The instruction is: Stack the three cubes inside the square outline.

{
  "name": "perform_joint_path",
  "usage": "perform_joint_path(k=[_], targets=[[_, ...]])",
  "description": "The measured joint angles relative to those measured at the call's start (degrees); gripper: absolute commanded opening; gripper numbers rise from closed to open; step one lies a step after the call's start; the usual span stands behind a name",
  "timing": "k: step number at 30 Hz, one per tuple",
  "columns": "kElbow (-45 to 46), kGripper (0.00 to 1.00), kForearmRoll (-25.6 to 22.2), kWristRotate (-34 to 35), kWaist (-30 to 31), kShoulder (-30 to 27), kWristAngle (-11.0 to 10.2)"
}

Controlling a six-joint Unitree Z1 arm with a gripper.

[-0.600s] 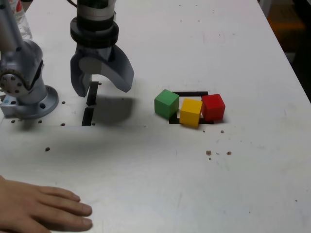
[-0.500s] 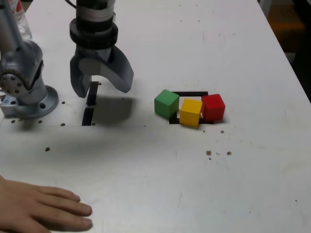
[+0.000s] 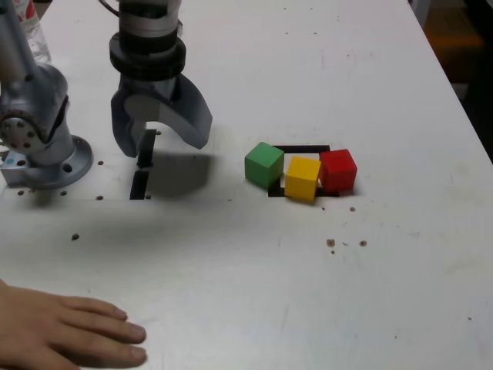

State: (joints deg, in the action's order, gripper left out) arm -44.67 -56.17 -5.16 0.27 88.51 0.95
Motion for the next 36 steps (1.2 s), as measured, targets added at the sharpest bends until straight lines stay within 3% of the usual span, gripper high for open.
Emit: perform_joint_path(k=[7,21,36], targets=[[-0.24,0.93,-0.24,0.00,0.02,-0.11,-0.04],[-8.40,0.93,-5.55,-4.68,0.03,-0.50,-2.36],[-14.42,0.93,-2.18,-17.09,1.88,0.57,-1.59]])
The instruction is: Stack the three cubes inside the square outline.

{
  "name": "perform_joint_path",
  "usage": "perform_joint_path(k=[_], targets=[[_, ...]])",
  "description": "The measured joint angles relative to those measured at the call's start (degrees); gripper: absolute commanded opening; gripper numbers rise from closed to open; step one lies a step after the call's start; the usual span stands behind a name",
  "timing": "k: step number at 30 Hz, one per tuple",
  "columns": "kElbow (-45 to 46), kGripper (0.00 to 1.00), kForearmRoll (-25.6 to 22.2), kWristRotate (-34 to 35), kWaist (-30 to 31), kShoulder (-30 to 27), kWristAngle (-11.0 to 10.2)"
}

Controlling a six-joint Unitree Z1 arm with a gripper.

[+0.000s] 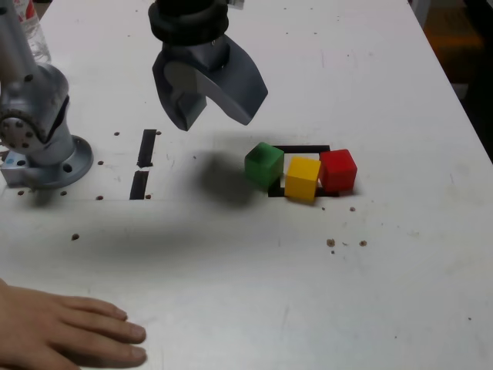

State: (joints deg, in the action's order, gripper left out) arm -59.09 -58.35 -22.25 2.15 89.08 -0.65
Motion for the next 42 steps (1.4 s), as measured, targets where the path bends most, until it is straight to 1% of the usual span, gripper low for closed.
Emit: perform_joint_path(k=[6,13,20,26,38,42], targets=[[-5.02,0.93,-0.16,-3.90,0.30,2.88,-0.27],[-9.44,0.93,-0.97,-5.84,0.31,4.87,-0.56],[-17.70,0.93,-4.09,-6.50,0.32,9.28,-0.96],[-21.96,0.93,-5.85,-6.71,0.33,12.43,-0.92],[-29.48,0.93,-7.76,-6.83,-1.83,19.45,0.32],[-31.20,0.93,-7.77,-6.84,-1.96,21.90,1.18]])
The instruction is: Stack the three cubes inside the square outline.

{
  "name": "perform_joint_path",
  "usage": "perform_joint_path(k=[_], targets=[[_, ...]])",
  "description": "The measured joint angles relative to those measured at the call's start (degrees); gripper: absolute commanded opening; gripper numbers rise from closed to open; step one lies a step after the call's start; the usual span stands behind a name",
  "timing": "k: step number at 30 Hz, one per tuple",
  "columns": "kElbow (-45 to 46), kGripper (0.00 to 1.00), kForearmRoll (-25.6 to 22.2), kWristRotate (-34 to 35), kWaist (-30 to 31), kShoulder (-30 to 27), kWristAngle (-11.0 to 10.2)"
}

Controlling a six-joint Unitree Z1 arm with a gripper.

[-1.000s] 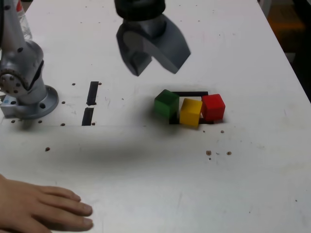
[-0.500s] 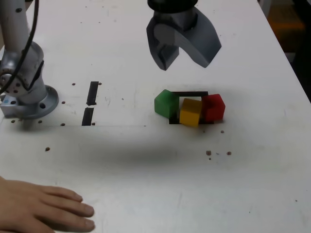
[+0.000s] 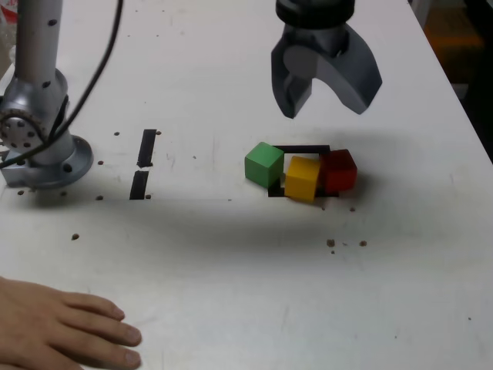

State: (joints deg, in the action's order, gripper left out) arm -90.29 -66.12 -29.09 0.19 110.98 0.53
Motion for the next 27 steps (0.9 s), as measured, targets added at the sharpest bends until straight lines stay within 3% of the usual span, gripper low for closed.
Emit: perform_joint_path(k=[12,27], targets=[[-1.67,0.93,0.60,1.01,-0.78,6.14,1.80],[0.05,0.93,1.60,5.14,-1.25,8.66,5.04]])
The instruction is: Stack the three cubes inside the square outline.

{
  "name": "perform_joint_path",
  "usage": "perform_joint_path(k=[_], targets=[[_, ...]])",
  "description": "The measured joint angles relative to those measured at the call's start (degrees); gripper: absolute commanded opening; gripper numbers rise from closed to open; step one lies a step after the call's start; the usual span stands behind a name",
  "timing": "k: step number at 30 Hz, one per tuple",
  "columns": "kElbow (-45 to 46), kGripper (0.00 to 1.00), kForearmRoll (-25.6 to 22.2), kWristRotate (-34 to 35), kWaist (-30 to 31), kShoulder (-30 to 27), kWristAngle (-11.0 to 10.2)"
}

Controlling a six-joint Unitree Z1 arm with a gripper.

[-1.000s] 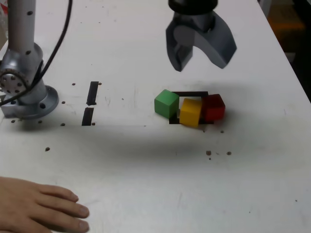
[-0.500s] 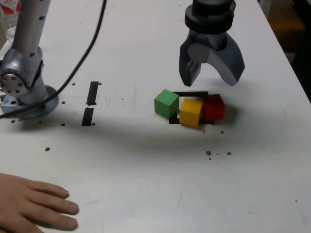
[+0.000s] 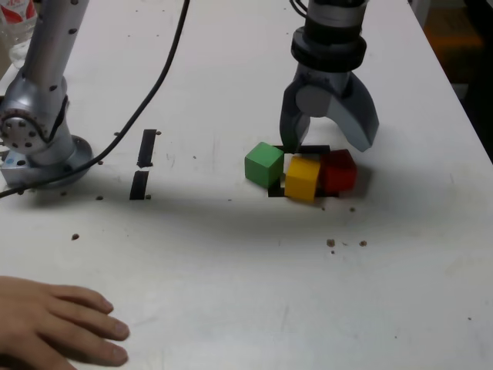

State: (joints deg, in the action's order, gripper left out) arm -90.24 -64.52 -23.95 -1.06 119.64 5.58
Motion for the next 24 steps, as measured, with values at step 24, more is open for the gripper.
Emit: perform_joint_path(k=[24], targets=[[0.28,0.91,2.89,6.54,4.47,3.23,2.46]])
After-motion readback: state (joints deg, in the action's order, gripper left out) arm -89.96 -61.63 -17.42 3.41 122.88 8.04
